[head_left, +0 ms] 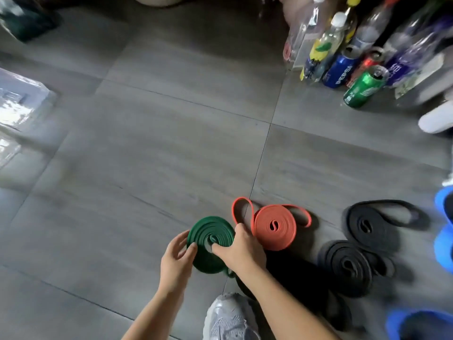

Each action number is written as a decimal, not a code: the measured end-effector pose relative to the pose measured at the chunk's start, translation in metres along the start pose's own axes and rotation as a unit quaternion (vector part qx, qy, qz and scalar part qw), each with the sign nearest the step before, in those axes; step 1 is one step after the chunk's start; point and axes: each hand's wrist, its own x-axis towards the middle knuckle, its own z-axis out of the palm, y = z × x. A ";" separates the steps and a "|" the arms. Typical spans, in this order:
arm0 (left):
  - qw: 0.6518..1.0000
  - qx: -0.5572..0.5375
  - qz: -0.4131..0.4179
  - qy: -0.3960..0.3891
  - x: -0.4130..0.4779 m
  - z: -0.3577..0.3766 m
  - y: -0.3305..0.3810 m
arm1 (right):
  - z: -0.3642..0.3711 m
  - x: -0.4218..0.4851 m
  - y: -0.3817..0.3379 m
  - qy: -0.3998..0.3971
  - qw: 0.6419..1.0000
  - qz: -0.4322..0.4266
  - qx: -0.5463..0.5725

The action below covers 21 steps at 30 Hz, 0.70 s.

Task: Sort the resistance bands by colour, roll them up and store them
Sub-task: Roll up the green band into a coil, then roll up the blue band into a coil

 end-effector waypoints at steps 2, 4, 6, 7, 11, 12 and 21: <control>1.000 -0.001 -0.016 0.004 0.013 0.003 -0.008 | 0.006 0.013 -0.001 -0.001 1.000 0.004 -0.017; 1.000 0.004 -0.023 0.007 0.024 0.009 -0.013 | 0.008 0.023 0.001 0.005 1.000 0.008 -0.026; 1.000 0.011 -0.024 0.008 0.032 0.016 -0.014 | 0.008 0.029 0.005 0.016 1.000 0.011 -0.024; 1.000 0.011 -0.027 0.008 0.035 0.018 -0.014 | 0.008 0.031 0.006 0.021 0.999 0.011 -0.025; 1.000 0.006 -0.021 -0.007 0.043 0.025 -0.006 | 0.003 0.033 0.006 0.042 0.999 0.019 -0.021; 1.000 0.012 -0.020 -0.010 0.044 0.027 -0.004 | 0.001 0.033 0.006 0.046 0.998 0.024 -0.020; 0.917 0.386 0.051 -0.085 0.047 0.048 0.002 | -0.021 0.038 0.034 -0.052 0.998 -0.021 0.029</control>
